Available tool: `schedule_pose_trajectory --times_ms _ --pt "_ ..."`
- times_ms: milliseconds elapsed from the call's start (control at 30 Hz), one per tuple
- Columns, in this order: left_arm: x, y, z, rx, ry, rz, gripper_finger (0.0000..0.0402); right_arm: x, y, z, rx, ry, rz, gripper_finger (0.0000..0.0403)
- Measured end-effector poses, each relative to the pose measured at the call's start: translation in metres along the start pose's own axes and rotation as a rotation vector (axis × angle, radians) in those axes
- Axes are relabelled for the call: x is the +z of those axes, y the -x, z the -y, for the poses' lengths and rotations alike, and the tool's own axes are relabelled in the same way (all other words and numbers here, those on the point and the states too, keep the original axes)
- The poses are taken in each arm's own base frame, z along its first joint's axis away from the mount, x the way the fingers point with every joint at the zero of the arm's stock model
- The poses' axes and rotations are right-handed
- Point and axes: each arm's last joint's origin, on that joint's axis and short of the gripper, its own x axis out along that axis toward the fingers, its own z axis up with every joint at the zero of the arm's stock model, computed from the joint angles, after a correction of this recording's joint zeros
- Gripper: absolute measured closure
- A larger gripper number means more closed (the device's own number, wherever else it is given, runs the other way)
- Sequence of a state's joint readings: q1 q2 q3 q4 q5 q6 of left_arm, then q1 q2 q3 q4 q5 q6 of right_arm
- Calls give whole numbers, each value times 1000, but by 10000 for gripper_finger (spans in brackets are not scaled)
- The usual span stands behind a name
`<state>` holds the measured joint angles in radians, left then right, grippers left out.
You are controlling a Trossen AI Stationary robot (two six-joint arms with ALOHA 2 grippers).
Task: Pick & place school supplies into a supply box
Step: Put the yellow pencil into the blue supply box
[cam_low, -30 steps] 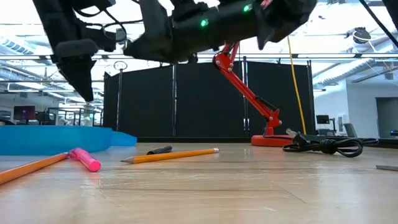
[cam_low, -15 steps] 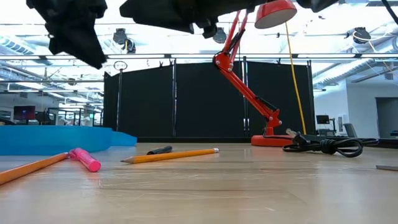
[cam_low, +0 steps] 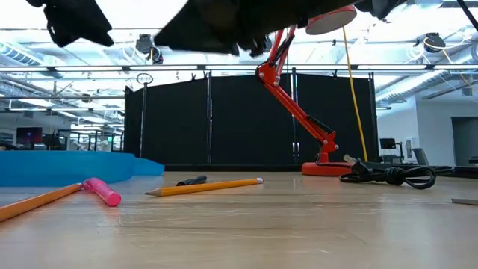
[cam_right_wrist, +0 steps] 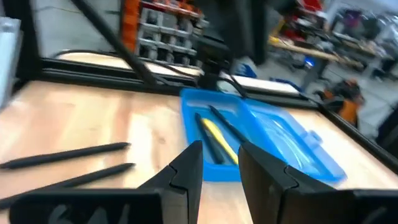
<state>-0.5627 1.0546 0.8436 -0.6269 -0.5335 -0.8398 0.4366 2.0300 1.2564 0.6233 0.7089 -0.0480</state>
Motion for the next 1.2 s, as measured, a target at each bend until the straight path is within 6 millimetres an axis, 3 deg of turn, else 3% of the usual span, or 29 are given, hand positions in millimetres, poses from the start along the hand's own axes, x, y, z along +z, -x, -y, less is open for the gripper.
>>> schedule_pose_trajectory --times_ms 133,400,667,833,1033,1200 --pt "-5 6 5 24 -46 63 268 -10 -1 2 -16 21 -85 312" --pt "-11 12 11 13 -35 93 268 -25 -1 15 197 10 -338 313" --pt "-14 15 13 46 -56 153 268 0 12 49 425 -12 -490 327" --pt "-12 15 11 97 -79 211 268 11 16 70 480 -14 -529 334" --pt "-9 16 10 172 -103 301 268 -1 14 85 641 -28 -607 348" --pt "-7 15 10 167 -93 303 268 -17 14 87 696 -78 -552 360"
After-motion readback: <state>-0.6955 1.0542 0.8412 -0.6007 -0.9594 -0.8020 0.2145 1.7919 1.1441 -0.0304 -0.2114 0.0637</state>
